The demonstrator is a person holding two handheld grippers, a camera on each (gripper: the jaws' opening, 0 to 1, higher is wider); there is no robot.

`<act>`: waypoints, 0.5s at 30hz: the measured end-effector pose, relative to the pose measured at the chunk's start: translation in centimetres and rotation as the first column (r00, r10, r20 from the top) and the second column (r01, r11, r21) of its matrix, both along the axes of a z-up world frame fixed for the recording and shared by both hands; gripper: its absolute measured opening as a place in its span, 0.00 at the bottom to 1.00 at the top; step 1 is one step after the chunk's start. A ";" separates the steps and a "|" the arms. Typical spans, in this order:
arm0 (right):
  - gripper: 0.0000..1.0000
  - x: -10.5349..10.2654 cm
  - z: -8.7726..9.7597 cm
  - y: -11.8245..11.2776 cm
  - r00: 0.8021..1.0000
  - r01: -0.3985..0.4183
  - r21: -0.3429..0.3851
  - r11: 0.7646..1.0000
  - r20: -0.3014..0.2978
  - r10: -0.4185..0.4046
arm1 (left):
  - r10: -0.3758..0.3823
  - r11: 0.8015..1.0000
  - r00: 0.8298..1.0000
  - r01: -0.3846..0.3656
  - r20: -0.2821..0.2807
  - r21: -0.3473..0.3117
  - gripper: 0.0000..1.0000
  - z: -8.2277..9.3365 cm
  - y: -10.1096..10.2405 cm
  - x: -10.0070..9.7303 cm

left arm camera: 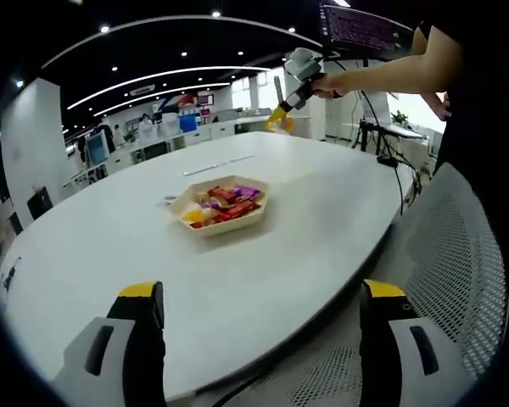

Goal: Place the target food into the container with the food tongs after gripping and lifting it, then release it inside without dropping or visibly crushing the food.

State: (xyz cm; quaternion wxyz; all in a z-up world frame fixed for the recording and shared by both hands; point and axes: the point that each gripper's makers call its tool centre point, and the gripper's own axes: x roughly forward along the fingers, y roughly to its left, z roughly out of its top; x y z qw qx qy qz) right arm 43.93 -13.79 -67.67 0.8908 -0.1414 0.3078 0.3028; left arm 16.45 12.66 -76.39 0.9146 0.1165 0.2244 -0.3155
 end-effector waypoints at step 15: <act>0.20 -1.2 1.4 7.3 0.993 -0.120 0.032 0.992 0.014 0.119 | 0.005 1.000 1.000 -0.005 0.027 -0.001 0.93 0.3 0.1 0.2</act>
